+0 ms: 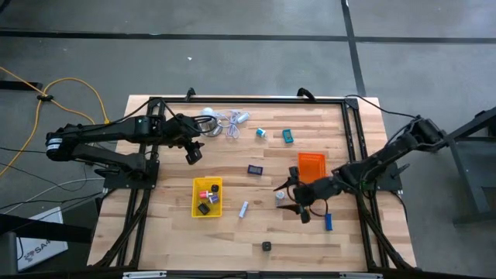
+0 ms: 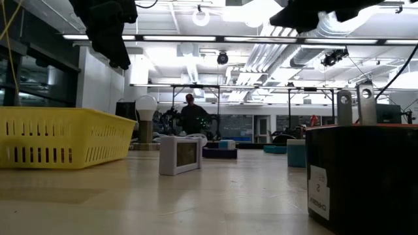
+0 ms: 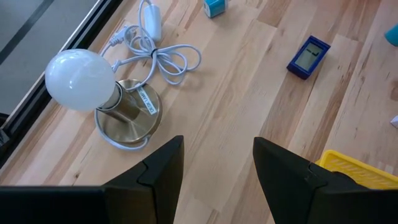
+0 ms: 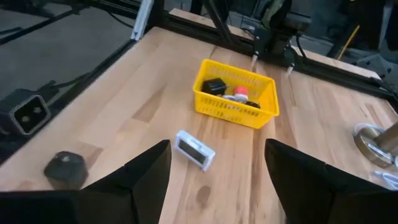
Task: Pick & Place Office items
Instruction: Put the black charger adapter into the yellow bin
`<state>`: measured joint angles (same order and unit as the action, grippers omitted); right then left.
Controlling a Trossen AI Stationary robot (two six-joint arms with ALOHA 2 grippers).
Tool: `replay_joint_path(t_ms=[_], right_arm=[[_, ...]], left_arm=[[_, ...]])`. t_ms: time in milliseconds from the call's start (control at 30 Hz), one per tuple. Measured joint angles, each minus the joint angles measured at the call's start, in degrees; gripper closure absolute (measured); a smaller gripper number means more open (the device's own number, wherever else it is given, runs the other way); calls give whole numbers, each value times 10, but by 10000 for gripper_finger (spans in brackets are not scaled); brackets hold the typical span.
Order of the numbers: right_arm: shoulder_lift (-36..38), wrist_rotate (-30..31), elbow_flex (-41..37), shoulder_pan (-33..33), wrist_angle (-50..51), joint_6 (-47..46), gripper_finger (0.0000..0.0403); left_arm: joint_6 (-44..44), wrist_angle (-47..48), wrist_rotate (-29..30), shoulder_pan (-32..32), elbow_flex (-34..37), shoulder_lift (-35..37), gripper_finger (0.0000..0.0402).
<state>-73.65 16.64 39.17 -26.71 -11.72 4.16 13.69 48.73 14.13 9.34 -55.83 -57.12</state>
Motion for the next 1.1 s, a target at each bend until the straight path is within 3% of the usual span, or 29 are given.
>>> replay_joint_path(t_ms=[267, 533, 1100], right_arm=[[-3, 48, 0, -44, 20, -55, 155], [-64, 68, 0, -57, 18, -81, 155], [-171, -29, 0, -61, -72, -118, 155]], left_arm=[[0, 0, 0, 0, 0, 0, 217], [0, 0, 0, 0, 0, 0, 217], [0, -1, 0, 0, 0, 0, 217]])
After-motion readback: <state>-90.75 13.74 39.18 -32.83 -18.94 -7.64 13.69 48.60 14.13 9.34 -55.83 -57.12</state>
